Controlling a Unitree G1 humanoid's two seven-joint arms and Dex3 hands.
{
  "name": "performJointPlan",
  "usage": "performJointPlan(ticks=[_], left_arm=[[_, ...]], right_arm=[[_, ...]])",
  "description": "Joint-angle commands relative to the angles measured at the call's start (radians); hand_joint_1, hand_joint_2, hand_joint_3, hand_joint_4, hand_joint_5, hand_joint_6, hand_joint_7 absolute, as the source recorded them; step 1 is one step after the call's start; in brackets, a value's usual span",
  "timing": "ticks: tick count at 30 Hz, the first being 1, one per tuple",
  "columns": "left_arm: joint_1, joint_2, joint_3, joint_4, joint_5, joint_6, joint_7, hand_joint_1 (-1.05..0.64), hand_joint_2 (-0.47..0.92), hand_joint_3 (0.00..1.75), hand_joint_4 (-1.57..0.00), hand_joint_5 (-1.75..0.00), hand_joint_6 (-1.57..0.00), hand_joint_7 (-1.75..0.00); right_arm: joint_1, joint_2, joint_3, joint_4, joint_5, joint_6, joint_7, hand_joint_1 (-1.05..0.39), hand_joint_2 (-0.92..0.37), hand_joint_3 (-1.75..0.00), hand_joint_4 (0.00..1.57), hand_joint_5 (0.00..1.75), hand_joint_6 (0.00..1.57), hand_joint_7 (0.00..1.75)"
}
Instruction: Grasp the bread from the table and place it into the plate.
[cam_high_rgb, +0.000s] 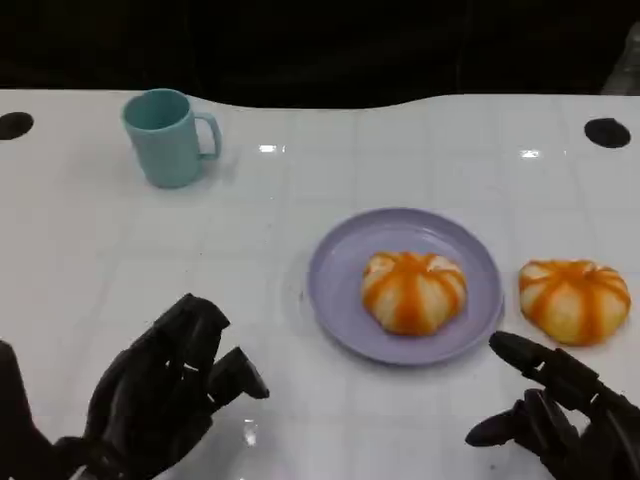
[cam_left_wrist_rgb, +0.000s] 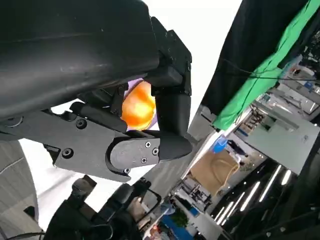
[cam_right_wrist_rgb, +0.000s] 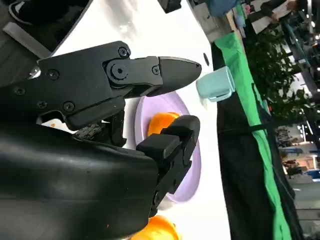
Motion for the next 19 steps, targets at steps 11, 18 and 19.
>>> performJointPlan(ticks=[11,18,19], left_arm=[[0.004,0.003,-0.017,0.008,0.048,-0.03,0.015,-0.5,0.92,0.51,-0.67,-1.75,-0.43,-1.75],[0.008,0.003,-0.03,0.017,0.059,-0.042,0.002,-0.5,0.92,0.52,-0.68,-1.75,-0.44,-1.75],[0.009,0.004,-0.032,0.018,0.061,-0.045,0.0,-0.5,0.92,0.52,-0.68,-1.75,-0.44,-1.75]], right_arm=[[-0.003,-0.019,-0.01,-0.001,0.004,0.0,-0.002,-0.75,-0.92,-0.33,0.74,1.09,0.94,0.34],[-0.006,-0.018,-0.013,0.006,0.001,-0.006,-0.005,-0.76,-0.92,-0.33,0.74,1.09,0.95,0.34],[-0.007,-0.018,-0.013,0.008,0.002,-0.007,-0.004,-0.76,-0.92,-0.33,0.74,1.09,0.95,0.34]])
